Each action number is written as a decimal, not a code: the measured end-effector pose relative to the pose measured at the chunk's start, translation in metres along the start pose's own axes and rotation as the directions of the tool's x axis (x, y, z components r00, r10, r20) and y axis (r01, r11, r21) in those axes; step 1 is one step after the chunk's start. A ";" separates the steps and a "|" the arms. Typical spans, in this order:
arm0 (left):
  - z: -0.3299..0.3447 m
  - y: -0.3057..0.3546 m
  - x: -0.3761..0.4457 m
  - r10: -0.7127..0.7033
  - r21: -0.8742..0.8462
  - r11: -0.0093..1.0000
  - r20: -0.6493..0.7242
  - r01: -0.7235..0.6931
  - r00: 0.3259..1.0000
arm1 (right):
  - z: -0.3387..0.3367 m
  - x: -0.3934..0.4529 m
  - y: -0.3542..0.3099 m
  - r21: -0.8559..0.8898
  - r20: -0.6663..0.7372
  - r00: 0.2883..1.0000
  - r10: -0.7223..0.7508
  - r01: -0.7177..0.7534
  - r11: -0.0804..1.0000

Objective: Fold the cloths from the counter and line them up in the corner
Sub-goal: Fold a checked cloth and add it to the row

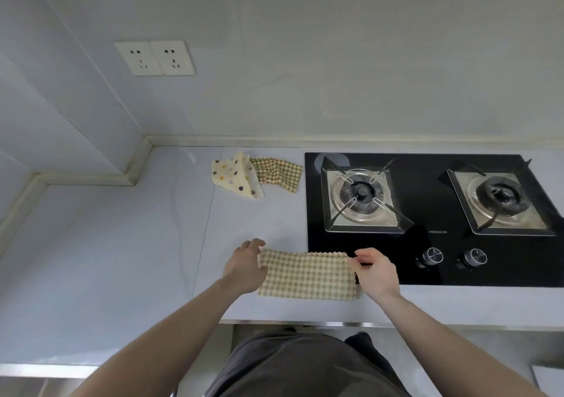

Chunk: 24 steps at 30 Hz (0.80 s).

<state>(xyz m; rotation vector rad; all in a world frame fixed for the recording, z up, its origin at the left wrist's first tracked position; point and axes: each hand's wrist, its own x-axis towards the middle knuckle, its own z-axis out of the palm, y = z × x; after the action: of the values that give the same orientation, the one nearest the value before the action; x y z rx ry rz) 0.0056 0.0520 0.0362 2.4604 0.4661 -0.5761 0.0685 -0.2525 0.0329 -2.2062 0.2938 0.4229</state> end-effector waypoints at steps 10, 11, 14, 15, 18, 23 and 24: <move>0.050 -0.016 -0.043 0.164 0.215 0.959 0.121 -0.187 0.979 | 0.023 -0.034 0.031 0.010 0.055 0.983 0.173 -0.174 0.985; 0.053 -0.017 -0.045 0.149 0.208 0.962 0.136 -0.175 0.980 | 0.025 -0.035 0.031 0.015 0.056 0.980 0.192 -0.193 0.981; 0.055 -0.021 -0.046 0.134 0.206 0.965 0.158 -0.165 0.978 | 0.028 -0.031 0.023 0.020 0.066 0.964 0.257 -0.258 0.966; 0.054 -0.022 -0.046 0.136 0.208 0.963 0.160 -0.169 0.978 | 0.029 -0.029 0.020 0.020 0.077 0.957 0.279 -0.281 0.959; 0.049 -0.022 -0.044 0.144 0.209 0.961 0.170 -0.179 0.975 | 0.033 -0.022 0.015 0.063 0.119 0.934 0.337 -0.346 0.936; 0.045 -0.024 -0.045 0.147 0.188 0.965 0.199 -0.185 0.969 | 0.026 -0.021 0.008 0.132 0.212 0.916 0.341 -0.373 0.918; 0.045 -0.025 -0.045 0.147 0.174 0.968 0.206 -0.184 0.968 | 0.023 -0.021 0.009 0.145 0.205 0.922 0.328 -0.360 0.922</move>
<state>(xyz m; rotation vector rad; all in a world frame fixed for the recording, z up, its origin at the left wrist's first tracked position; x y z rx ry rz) -0.0564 0.0359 0.0137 2.5595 0.1300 -0.8102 0.0421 -0.2389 0.0215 -1.9250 0.6061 0.7519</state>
